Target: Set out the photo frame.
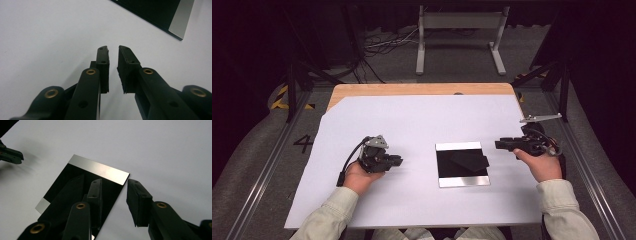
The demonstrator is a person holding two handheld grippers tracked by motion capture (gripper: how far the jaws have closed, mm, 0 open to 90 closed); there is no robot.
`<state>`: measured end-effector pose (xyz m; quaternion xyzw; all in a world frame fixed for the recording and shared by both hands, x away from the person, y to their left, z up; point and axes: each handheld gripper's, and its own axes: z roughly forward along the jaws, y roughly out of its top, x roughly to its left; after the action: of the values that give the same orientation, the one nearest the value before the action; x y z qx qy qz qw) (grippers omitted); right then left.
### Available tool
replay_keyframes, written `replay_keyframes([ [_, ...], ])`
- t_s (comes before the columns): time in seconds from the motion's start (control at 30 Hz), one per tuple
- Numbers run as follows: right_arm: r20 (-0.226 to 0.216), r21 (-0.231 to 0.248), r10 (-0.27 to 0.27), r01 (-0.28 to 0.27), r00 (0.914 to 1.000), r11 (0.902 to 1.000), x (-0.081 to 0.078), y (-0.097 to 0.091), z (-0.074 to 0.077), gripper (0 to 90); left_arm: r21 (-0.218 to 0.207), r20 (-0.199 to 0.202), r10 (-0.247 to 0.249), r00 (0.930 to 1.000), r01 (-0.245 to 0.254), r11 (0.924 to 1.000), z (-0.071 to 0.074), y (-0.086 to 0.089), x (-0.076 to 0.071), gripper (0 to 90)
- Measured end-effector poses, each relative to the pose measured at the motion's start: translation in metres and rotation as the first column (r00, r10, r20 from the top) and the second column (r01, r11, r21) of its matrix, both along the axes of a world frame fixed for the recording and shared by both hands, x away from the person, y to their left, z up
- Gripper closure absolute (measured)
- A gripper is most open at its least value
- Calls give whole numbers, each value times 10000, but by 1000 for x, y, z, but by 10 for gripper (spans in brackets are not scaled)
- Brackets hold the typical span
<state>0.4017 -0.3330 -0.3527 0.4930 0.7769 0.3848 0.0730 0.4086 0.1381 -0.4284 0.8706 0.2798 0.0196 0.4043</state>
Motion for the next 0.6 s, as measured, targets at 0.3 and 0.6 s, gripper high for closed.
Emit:
replay_keyframes([
  [0.3,-164,299,-263,268,9995,9992,0,-1,-3,627,37,-15,-29,10000,29,10000,0,0,0,792],
  [0.6,-372,944,-459,492,9983,9943,-2,-3,-10,617,27,-32,-38,10000,38,10000,0,-1,0,788],
])
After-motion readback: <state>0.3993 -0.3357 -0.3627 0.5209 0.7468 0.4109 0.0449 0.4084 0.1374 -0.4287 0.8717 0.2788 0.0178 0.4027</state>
